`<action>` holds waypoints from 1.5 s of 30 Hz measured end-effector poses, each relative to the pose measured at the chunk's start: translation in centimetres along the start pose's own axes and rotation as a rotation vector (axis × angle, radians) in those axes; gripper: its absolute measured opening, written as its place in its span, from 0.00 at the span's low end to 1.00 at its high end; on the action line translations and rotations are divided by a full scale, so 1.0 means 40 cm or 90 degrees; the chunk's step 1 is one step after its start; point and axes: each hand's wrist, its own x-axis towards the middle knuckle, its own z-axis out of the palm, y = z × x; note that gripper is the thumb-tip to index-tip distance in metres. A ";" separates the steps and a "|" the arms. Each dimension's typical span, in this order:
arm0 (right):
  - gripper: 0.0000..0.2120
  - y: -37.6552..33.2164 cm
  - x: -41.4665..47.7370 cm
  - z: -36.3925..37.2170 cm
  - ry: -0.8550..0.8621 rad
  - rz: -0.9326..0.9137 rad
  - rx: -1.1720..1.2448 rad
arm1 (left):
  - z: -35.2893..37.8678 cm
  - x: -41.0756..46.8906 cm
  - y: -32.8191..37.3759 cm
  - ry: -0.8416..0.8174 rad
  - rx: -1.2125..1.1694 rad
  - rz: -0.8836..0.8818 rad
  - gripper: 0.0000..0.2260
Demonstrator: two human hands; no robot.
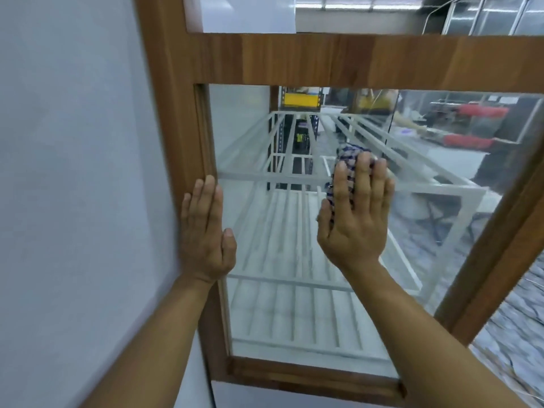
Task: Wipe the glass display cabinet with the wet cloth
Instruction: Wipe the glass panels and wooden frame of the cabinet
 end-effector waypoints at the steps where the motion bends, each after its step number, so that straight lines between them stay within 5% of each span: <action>1: 0.26 -0.042 0.009 0.015 -0.004 -0.011 0.010 | -0.002 0.000 -0.002 0.000 -0.008 0.001 0.27; 11: 0.27 -0.345 -0.112 0.133 -0.076 -0.131 0.060 | 0.001 -0.001 -0.013 0.034 -0.073 0.006 0.28; 32: 0.31 0.331 -0.247 -0.117 -0.028 0.054 -0.083 | 0.037 -0.062 0.038 0.002 0.054 0.019 0.29; 45: 0.27 0.372 -0.266 -0.119 0.023 0.020 -0.081 | 0.069 -0.167 0.012 -0.007 0.126 0.045 0.27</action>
